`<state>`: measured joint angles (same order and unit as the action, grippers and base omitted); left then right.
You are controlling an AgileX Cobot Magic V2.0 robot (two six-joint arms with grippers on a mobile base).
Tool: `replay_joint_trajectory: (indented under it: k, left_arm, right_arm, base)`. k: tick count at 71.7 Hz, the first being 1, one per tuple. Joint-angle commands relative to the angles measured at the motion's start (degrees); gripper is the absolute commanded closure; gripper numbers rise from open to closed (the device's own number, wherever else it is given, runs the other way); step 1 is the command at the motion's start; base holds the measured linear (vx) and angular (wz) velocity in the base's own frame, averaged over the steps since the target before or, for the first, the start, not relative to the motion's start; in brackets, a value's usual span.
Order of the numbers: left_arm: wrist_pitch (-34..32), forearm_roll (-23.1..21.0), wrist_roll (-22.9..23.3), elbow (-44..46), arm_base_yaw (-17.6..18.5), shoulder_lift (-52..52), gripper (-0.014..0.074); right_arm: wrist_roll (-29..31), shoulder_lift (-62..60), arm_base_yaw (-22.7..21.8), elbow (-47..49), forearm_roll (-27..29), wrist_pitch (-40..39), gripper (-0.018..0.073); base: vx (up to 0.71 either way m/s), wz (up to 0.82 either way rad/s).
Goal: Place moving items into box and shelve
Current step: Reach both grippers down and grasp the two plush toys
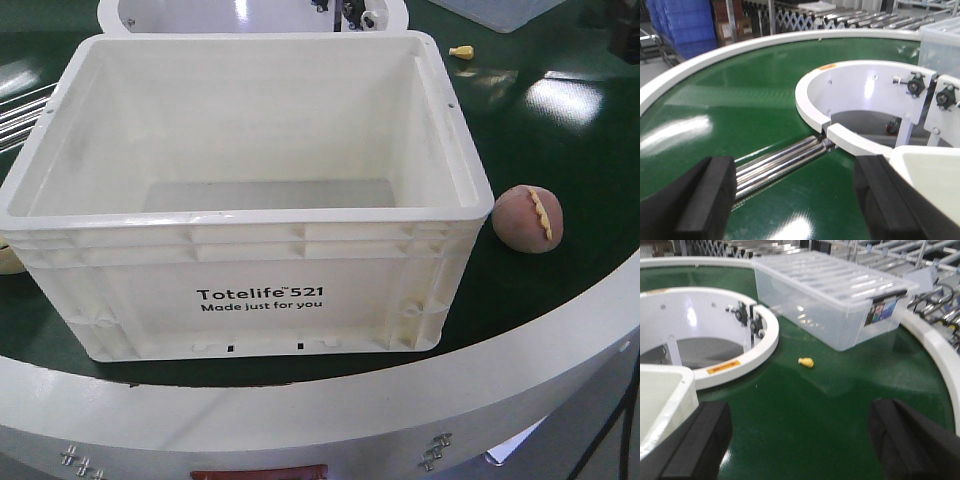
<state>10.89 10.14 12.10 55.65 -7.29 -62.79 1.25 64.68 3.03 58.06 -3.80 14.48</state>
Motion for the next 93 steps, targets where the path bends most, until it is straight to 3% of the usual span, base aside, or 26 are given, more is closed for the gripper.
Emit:
replay_joint_trajectory:
  k: [1, 28, 74, 84, 93]
  left_arm:
    - [-3.42, 0.04, 0.54, 2.10, -0.03, -2.01, 0.0009]
    - [-2.68, 0.23, 0.09, 2.10, -0.03, -10.92, 0.0009]
    - [-4.22, 0.23, 0.09, 2.10, -0.03, -11.62, 0.0009]
    - [-4.14, 0.23, 0.09, 2.10, -0.03, -11.62, 0.0009]
    - [-4.14, 0.23, 0.09, 2.10, -0.03, -11.62, 0.0009]
  right_arm:
    - [-0.22, 2.02, 0.01, 2.06, 0.00, -4.45, -0.0032]
    - [-1.25, 16.79, 0.01, 2.06, 0.05, -0.76, -0.0032]
    - [-1.25, 30.09, 0.01, 2.06, 1.72, 6.35, -0.0031]
    - [-1.25, 31.28, 0.01, 2.06, 2.09, 8.24, 0.0015]
    - [-1.25, 32.38, 0.01, 2.06, 1.96, 9.38, 0.0146]
  base:
    - [0.00, 0.00]
    - [0.00, 0.00]
    - [0.00, 0.00]
    - [0.00, 0.00]
    - [0.00, 0.00]
